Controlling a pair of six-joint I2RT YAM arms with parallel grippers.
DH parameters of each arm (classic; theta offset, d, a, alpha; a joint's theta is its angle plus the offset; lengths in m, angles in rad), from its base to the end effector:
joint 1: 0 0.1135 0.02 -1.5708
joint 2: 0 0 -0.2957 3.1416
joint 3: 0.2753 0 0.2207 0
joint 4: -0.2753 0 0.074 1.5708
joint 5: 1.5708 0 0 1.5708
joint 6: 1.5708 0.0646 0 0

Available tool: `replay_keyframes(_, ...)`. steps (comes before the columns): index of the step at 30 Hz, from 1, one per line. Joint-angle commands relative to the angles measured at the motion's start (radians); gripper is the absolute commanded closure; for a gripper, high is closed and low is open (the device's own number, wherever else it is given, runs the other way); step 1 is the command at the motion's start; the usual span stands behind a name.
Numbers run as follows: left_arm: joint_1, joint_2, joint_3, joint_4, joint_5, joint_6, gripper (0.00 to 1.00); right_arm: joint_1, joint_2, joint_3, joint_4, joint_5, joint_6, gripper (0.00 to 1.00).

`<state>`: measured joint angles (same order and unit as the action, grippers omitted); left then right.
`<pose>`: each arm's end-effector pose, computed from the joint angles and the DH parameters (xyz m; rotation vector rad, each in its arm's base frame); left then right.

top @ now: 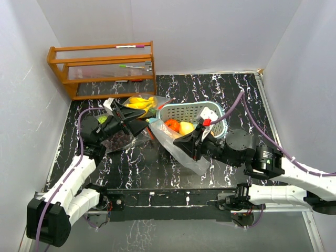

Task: Place the food in the zip-top bag and seal the zipper
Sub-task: Pick up the zipper food storage bag at the center of the board, then open the zipper of the food storage bag.

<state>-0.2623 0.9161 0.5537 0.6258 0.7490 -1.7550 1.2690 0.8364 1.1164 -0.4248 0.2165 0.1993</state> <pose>0.1595 -0.0884 0.3604 -0.4768 1.7076 -2.0727 0.0564 0.1344 0.4296 -0.7674 1.6252 0.8923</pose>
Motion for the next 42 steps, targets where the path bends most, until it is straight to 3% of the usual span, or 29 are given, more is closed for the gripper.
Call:
replay_keyframes(1, -0.01, 0.016, 0.0, 0.004, 0.044, -0.024, 0.3, 0.004, 0.008, 0.048, 0.091, -0.007, -0.048, 0.92)
replay_keyframes(15, -0.042, 0.046, 0.002, 0.027, 0.099, -0.029, 0.46, 0.004, 0.045, 0.068, 0.109, 0.071, -0.12, 0.92)
replay_keyframes(32, -0.06, 0.076, -0.015, 0.047, 0.177, -0.023, 0.42, 0.004, 0.048, 0.163, 0.002, 0.219, -0.226, 0.92)
replay_keyframes(42, -0.059, 0.105, -0.015, 0.097, 0.166, -0.043, 0.38, 0.004, 0.038, 0.17, -0.015, 0.216, -0.251, 0.92)
